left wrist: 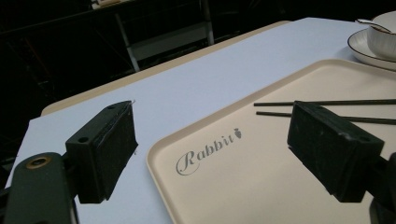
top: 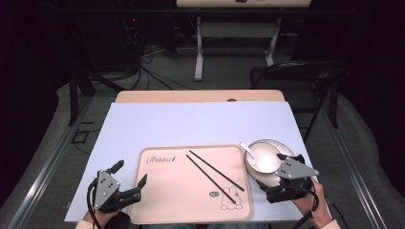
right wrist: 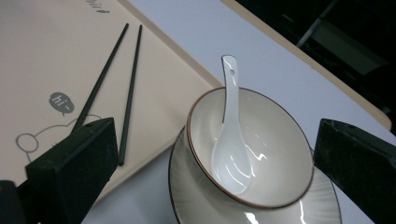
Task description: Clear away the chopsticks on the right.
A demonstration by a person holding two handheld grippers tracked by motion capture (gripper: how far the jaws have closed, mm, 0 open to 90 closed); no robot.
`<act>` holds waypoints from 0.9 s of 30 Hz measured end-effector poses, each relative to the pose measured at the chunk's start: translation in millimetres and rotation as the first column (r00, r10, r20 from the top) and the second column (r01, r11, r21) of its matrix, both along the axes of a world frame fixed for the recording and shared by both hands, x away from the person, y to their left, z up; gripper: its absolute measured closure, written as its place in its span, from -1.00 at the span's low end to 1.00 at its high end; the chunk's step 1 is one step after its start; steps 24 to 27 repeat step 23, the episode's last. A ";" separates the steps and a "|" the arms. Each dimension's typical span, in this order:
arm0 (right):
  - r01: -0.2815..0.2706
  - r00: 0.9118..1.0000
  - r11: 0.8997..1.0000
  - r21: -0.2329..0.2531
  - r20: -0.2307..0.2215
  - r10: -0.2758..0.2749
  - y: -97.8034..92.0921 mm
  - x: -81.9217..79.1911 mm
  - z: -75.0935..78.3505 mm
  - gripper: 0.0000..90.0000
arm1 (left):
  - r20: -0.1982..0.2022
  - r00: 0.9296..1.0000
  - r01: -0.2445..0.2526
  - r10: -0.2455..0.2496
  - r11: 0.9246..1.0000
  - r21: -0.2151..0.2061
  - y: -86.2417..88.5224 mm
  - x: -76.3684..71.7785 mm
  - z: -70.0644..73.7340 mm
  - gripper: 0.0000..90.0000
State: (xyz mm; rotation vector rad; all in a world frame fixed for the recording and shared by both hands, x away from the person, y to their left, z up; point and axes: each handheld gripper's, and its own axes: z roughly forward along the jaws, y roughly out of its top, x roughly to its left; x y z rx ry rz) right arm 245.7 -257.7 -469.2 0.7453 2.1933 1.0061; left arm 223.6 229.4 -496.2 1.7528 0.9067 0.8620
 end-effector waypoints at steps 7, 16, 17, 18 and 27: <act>0.056 0.998 0.994 0.093 0.020 -0.058 -27.2 -19.9 -8.9 -1.00 | -0.002 1.000 0.002 -0.002 1.000 0.009 -0.2 0.3 0.3 -0.66; 0.089 0.996 0.987 0.135 -0.010 -0.088 -39.8 -25.9 -20.9 -1.00 | 0.000 1.000 -0.001 0.001 1.000 0.001 -0.3 0.5 0.1 -0.66; 0.090 0.996 0.986 0.138 -0.011 -0.090 -40.3 -26.4 -20.8 -1.00 | 0.000 1.000 -0.001 0.001 1.000 0.002 -0.3 0.5 0.1 -0.65; 0.089 0.996 0.986 0.144 -0.009 -0.089 -40.8 -26.7 -21.0 -1.00 | 0.000 1.000 -0.001 0.001 1.000 0.001 -0.2 0.4 0.1 -0.65; 0.092 0.996 0.984 0.150 -0.020 -0.090 -43.1 -25.4 -21.8 -1.00 | 0.002 1.000 0.002 -0.002 1.000 0.006 -0.4 0.7 0.2 -0.66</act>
